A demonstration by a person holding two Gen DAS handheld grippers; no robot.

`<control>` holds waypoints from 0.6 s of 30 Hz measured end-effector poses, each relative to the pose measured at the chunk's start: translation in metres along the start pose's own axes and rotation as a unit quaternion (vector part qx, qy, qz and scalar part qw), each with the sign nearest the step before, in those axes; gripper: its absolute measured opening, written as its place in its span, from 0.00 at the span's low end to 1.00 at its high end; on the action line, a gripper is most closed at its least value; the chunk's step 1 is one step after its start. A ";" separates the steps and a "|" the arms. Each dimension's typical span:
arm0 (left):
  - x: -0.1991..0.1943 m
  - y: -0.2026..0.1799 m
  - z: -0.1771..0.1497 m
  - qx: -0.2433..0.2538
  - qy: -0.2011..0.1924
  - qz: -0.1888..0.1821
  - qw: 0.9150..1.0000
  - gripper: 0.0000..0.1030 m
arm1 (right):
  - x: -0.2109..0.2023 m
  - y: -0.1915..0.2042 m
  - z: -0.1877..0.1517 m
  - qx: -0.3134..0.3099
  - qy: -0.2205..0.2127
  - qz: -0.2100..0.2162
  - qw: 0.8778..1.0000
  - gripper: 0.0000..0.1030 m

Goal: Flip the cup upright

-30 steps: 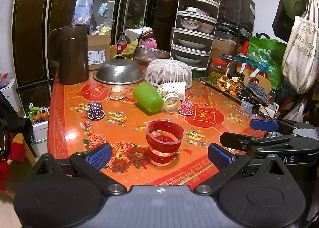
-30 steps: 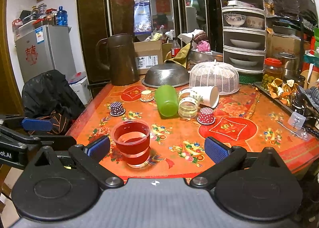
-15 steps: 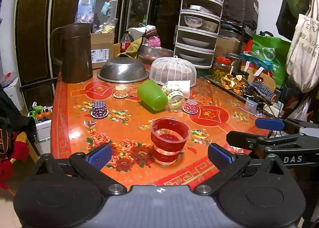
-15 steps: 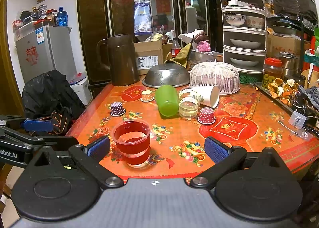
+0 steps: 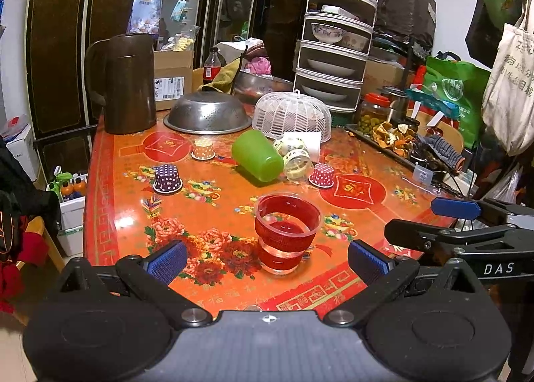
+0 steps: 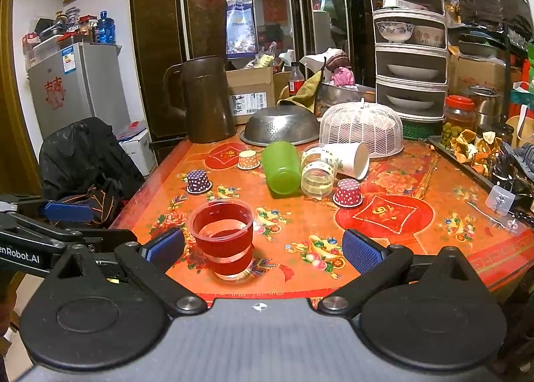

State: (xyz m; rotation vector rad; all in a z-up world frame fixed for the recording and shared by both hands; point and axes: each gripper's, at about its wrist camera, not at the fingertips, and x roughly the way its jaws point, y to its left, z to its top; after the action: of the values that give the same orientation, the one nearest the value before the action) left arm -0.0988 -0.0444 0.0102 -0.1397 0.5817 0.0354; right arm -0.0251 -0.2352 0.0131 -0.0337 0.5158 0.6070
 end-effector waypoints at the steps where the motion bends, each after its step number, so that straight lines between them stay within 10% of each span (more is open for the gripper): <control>1: 0.000 0.000 0.000 0.001 0.000 0.000 1.000 1.00 | 0.000 0.000 0.000 0.000 0.000 0.000 1.000 0.99; 18: 0.001 -0.001 0.000 0.003 0.000 -0.002 1.000 1.00 | 0.000 0.000 -0.001 0.001 0.001 -0.001 1.000 0.99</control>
State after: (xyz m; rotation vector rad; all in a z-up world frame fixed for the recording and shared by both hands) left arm -0.0980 -0.0455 0.0093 -0.1352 0.5818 0.0306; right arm -0.0256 -0.2350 0.0120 -0.0326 0.5185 0.6054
